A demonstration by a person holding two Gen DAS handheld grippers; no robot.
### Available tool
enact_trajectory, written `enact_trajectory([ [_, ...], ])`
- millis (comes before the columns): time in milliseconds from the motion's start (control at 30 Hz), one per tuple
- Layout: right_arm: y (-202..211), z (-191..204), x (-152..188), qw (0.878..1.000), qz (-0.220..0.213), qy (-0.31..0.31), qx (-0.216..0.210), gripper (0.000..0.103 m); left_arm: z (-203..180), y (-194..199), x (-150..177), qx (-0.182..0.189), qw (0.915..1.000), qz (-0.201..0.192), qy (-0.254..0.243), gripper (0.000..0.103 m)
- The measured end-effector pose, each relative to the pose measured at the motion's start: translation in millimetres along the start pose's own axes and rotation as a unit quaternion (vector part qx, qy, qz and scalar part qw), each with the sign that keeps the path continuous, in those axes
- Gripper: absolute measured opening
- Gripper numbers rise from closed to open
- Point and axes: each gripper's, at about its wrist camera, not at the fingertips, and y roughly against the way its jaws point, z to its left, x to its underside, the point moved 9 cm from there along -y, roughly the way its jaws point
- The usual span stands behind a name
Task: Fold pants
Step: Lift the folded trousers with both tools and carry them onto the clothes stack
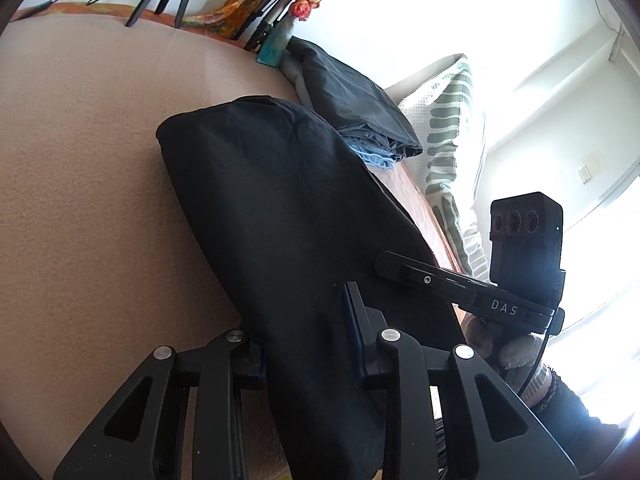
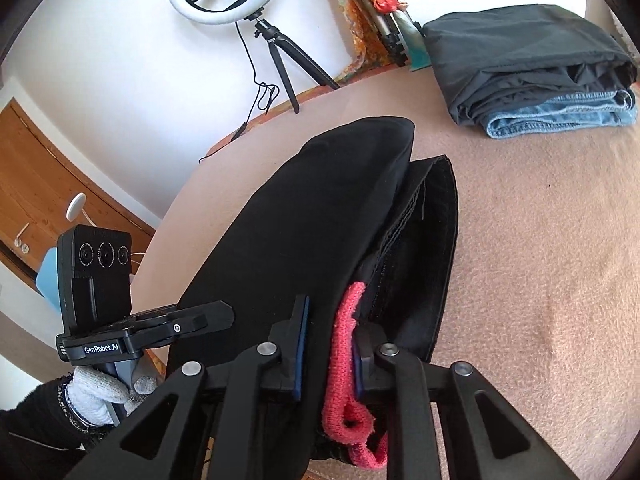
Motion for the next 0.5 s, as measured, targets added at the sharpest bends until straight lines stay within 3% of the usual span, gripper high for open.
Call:
enact_trajectory([
  [200, 9.4, 24.4, 1.9, 0.999, -0.013, 0.042, 0.008, 0.015, -14.1, 17.9, 0.0, -0.001, 0.9996, -0.016, -0.022, 0.023],
  [500, 39.0, 42.1, -16.3, 0.995, -0.057, 0.08, 0.025, 0.015, -50.4, 30.1, -28.8, 0.006, 0.9975, -0.036, -0.061, 0.023],
])
